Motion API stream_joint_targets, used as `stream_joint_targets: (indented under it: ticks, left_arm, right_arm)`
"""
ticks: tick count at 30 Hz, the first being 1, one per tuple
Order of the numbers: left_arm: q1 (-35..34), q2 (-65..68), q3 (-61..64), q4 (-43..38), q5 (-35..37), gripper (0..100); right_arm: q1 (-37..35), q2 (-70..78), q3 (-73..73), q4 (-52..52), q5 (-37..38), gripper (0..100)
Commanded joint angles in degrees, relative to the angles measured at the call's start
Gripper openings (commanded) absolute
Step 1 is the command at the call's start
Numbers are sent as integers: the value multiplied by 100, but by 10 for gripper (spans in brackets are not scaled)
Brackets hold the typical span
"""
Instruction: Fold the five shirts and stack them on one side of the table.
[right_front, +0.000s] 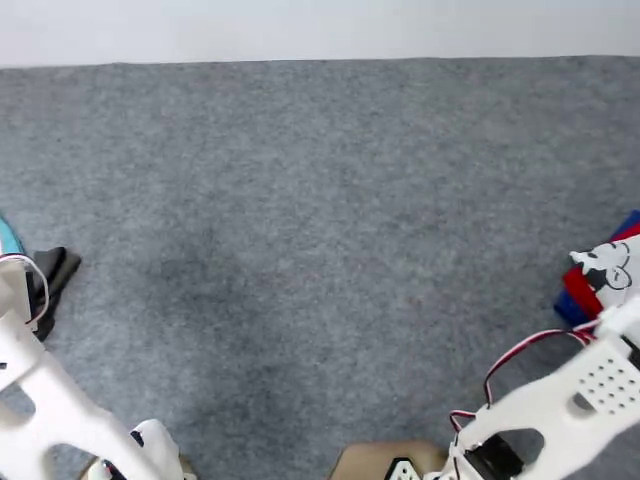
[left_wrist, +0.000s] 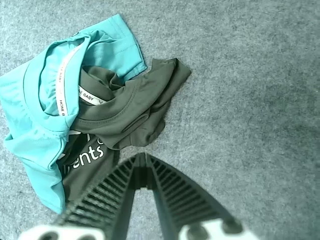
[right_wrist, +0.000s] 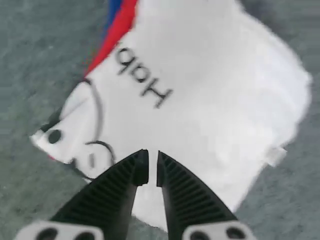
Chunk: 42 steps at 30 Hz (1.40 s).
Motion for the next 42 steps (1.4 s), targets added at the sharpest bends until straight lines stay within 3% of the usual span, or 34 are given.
stream_joint_targets:
  ticks: [1, 14, 24, 30, 35, 42]
  left_arm:
    - [9, -123, -22, 26, -9, 6]
    - [9, -132, -40, 141, -9, 6]
    - [9, -132, -40, 141, -9, 6]
    - [9, -132, -40, 141, -9, 6]
    - [79, -387, -92, 299, -9, 6]
    - [457, -993, 4, 448, 9, 6]
  right_arm:
    - [-435, 92, -88, 251, 0, 31]
    - [-1209, 1323, 132, 268, 0, 9]
    - [-1305, -251, 132, 145, 18, 9]
    - [-1130, -321, 158, -444, 9, 9]
    - [-1209, -593, -114, 233, 0, 9]
    - [-1341, -1578, 18, 277, -466, 9]
